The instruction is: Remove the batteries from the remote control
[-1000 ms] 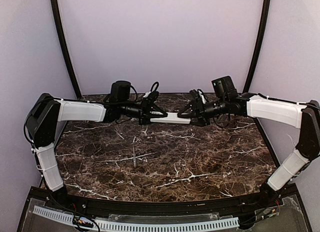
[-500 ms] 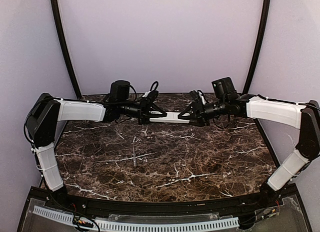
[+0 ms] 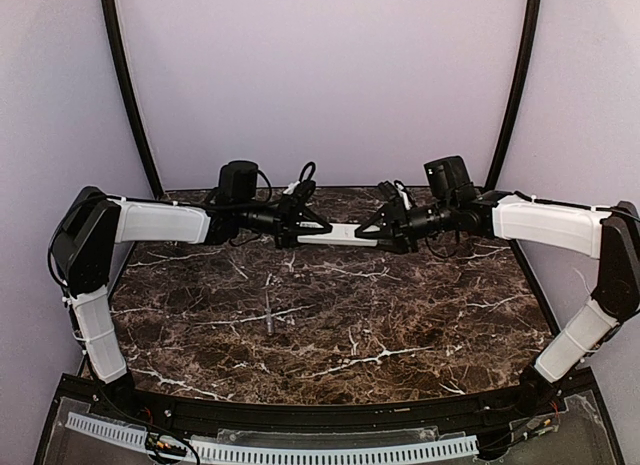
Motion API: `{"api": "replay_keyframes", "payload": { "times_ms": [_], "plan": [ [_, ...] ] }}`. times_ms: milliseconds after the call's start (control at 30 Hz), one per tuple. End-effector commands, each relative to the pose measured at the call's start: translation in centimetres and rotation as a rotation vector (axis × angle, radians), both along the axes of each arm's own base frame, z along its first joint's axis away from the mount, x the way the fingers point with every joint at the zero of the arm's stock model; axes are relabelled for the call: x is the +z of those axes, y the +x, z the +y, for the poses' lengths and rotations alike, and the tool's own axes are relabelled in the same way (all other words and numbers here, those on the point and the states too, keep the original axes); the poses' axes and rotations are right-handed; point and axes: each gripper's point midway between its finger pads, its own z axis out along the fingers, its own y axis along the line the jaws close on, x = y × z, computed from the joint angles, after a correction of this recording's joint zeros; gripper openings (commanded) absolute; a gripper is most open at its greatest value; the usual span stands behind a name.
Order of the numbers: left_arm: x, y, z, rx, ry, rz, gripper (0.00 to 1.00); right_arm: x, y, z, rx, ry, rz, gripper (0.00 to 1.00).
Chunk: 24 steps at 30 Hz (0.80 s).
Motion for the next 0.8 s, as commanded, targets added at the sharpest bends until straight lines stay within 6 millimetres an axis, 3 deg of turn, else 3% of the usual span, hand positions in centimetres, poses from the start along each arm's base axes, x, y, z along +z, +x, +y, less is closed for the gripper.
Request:
{"api": "replay_keyframes", "payload": {
  "times_ms": [0,100,367,767],
  "plan": [
    [1.3,-0.5,-0.1,0.007,-0.015,-0.024,0.00,-0.1,-0.4,0.3,0.006,-0.007,-0.018,0.53],
    [1.3,-0.5,-0.1,0.006,-0.015,-0.024,0.00,0.1,-0.3,0.2,0.002,-0.006,-0.023,0.60],
    [1.1,-0.5,-0.1,0.010,-0.006,-0.026,0.00,0.0,0.4,0.0,-0.046,-0.068,-0.031,0.65],
    [1.0,-0.5,0.0,0.011,0.000,-0.030,0.00,-0.8,0.4,0.9,-0.031,-0.101,-0.042,0.64]
  ]
}}
